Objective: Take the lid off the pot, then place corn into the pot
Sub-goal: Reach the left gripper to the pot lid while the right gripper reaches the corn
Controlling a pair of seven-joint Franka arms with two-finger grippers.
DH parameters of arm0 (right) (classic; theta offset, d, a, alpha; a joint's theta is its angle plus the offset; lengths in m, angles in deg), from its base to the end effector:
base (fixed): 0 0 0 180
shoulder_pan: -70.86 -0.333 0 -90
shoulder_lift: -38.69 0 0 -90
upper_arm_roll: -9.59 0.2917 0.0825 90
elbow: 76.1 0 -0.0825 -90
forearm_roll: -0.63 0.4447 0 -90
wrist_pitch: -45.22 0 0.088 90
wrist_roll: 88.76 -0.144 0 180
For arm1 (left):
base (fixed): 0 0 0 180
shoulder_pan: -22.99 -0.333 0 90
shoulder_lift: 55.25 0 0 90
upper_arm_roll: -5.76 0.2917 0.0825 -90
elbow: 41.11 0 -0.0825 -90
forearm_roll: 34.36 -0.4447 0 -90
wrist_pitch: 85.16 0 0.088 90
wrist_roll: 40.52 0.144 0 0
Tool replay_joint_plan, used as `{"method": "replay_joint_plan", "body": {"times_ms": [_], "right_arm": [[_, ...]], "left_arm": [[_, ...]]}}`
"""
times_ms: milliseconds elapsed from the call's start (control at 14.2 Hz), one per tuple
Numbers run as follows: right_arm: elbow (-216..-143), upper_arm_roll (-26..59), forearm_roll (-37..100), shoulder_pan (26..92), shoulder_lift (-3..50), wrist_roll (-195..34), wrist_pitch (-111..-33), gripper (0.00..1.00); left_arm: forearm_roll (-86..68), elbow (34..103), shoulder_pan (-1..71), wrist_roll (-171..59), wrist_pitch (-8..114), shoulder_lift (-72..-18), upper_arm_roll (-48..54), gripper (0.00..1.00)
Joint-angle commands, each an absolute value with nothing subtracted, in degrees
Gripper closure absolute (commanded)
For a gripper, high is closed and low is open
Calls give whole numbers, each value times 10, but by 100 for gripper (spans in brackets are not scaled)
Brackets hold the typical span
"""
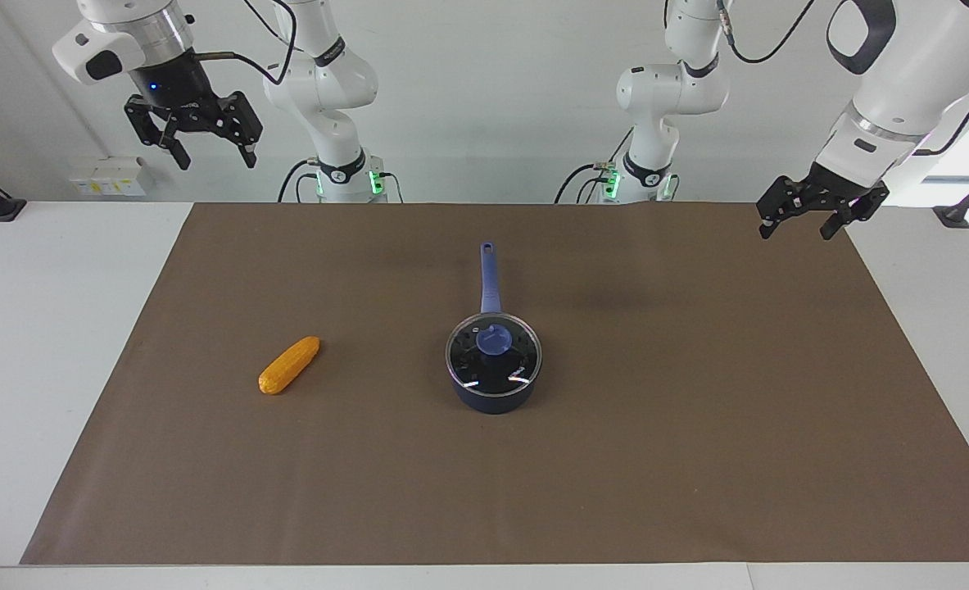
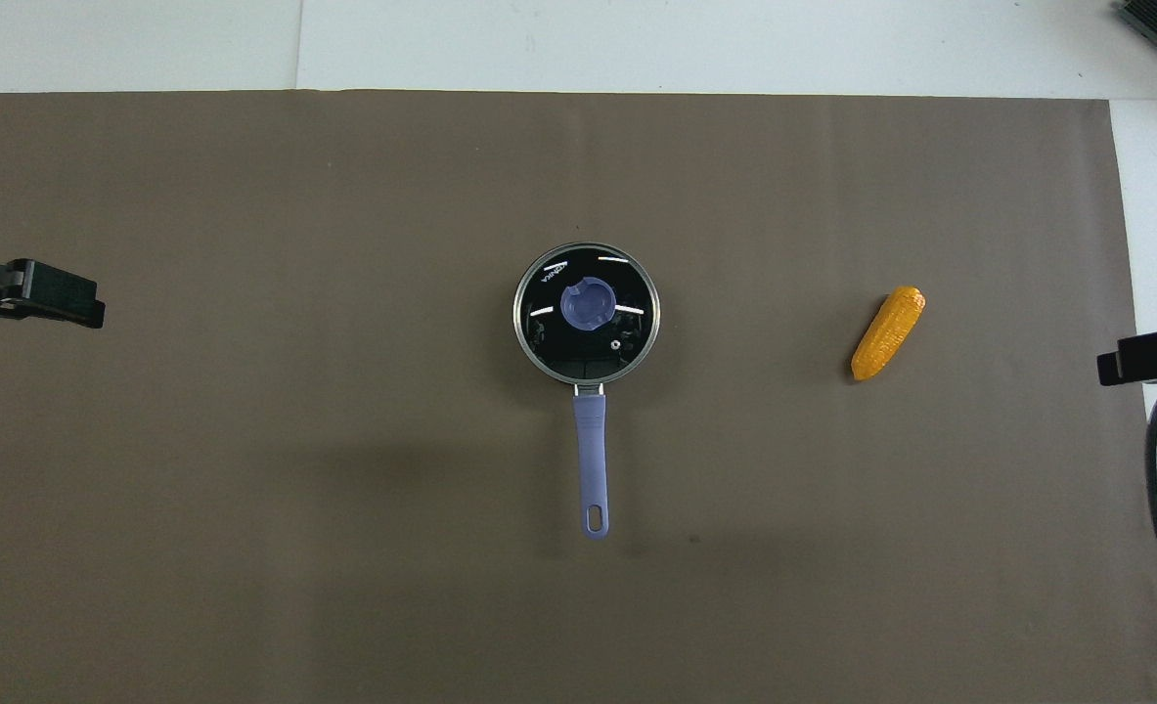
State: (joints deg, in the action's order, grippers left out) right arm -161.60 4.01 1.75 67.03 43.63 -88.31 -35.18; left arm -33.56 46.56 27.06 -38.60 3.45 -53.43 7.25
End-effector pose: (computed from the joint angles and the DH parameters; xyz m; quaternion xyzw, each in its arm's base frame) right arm 0.5697 -0.0167 0.6406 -0.9999 0.0095 0.0013 0.0139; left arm 0.6207 -0.0302 0.5631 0.9992 -0.0394 -0.0077 0.0065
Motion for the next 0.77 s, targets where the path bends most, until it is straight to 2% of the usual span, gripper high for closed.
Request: {"method": "replay_joint_plan", "body": {"times_ms": [0, 422, 704], "right_arm": [[-1620, 42, 19, 680, 441, -885, -354, 0], [-1624, 43, 19, 680, 441, -888, -368, 0], [-1669, 44, 19, 678, 441, -898, -442, 0]], "left_arm": [[-340, 463, 265, -381, 26, -538, 73, 0], [-335, 487, 275, -388, 26, -549, 67, 0], [-330, 490, 349, -468, 32, -542, 65, 0]]}}
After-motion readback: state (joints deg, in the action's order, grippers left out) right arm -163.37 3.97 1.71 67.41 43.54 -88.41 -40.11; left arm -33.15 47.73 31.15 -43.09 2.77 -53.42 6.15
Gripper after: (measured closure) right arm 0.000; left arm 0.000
